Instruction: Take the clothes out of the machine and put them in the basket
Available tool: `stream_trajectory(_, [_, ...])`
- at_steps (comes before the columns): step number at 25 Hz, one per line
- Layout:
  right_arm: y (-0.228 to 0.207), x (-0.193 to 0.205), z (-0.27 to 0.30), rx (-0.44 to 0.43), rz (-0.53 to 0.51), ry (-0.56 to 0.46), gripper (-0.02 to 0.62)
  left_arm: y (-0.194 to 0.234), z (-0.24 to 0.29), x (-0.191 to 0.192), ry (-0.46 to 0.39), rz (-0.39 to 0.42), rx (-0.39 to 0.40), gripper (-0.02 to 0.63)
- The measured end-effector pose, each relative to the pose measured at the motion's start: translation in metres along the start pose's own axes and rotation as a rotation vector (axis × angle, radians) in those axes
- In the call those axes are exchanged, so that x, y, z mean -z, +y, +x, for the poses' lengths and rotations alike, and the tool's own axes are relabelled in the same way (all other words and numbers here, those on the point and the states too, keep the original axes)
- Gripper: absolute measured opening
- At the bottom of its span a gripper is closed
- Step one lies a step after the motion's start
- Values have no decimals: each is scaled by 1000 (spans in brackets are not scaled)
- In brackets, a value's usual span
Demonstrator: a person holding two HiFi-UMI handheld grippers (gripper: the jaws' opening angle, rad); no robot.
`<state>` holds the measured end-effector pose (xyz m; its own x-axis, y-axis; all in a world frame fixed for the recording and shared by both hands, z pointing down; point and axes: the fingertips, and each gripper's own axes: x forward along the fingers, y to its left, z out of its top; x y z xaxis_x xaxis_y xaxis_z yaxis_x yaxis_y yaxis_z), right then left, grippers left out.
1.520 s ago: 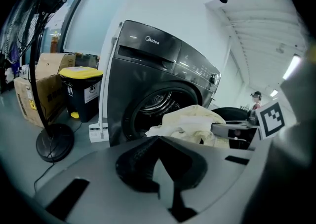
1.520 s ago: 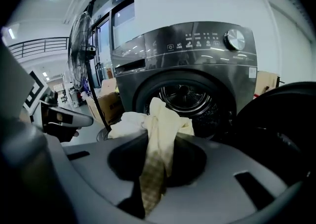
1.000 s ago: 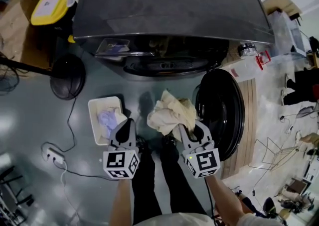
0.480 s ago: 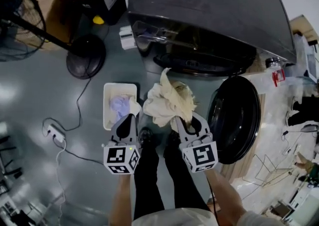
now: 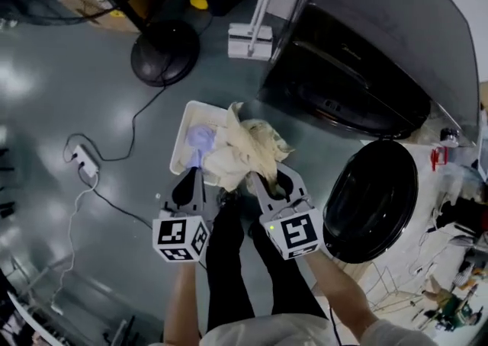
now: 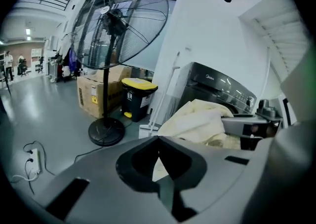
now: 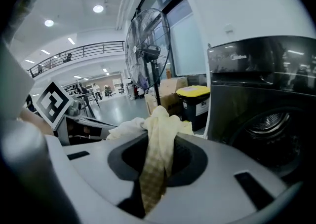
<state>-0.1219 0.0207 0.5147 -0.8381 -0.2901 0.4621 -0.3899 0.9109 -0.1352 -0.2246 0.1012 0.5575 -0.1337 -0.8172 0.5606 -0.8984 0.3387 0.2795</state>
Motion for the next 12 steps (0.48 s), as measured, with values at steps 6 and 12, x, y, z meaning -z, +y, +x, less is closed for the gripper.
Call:
stream_trajectory(6, [59,7,43,-120,-33,40,84,56,-30,10,-21,-59,-95,18])
stream_trajectory(12, [102,27,82,-198,-50,90,84,100,-48,33,-19,-119,-161,18])
